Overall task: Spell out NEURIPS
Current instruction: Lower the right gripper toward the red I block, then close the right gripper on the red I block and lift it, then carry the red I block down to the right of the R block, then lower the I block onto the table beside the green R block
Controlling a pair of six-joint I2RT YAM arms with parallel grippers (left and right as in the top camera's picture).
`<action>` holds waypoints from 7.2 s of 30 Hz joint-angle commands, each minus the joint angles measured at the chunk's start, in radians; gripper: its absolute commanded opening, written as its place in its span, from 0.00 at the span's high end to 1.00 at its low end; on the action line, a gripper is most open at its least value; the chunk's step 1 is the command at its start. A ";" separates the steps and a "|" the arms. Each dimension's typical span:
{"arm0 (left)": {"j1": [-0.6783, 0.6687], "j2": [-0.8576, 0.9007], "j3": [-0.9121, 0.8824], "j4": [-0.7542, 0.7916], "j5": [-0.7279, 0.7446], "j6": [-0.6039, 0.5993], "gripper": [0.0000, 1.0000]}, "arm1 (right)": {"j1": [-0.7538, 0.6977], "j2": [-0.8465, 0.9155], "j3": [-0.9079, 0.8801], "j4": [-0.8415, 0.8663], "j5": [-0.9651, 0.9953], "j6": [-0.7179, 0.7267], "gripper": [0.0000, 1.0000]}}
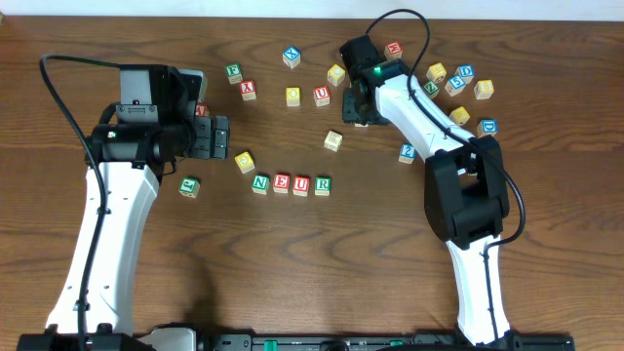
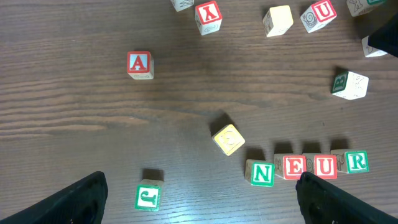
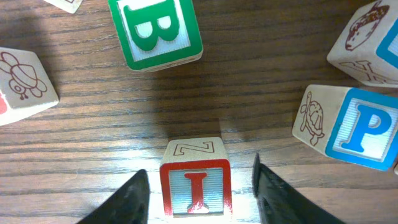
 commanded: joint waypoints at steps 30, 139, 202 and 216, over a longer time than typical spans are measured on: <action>0.004 -0.002 0.021 0.000 0.001 0.003 0.05 | 0.010 0.006 0.011 0.001 0.001 -0.006 0.77; 0.004 -0.002 0.021 0.000 0.001 0.003 0.05 | 0.267 -0.691 -0.839 0.218 0.084 0.169 0.86; 0.004 -0.002 0.021 0.000 0.001 0.003 0.04 | 0.314 -0.524 -0.839 0.351 0.076 0.146 0.89; 0.004 -0.002 0.021 0.000 0.001 0.003 0.04 | 0.314 -0.524 -0.839 0.376 0.077 0.146 0.89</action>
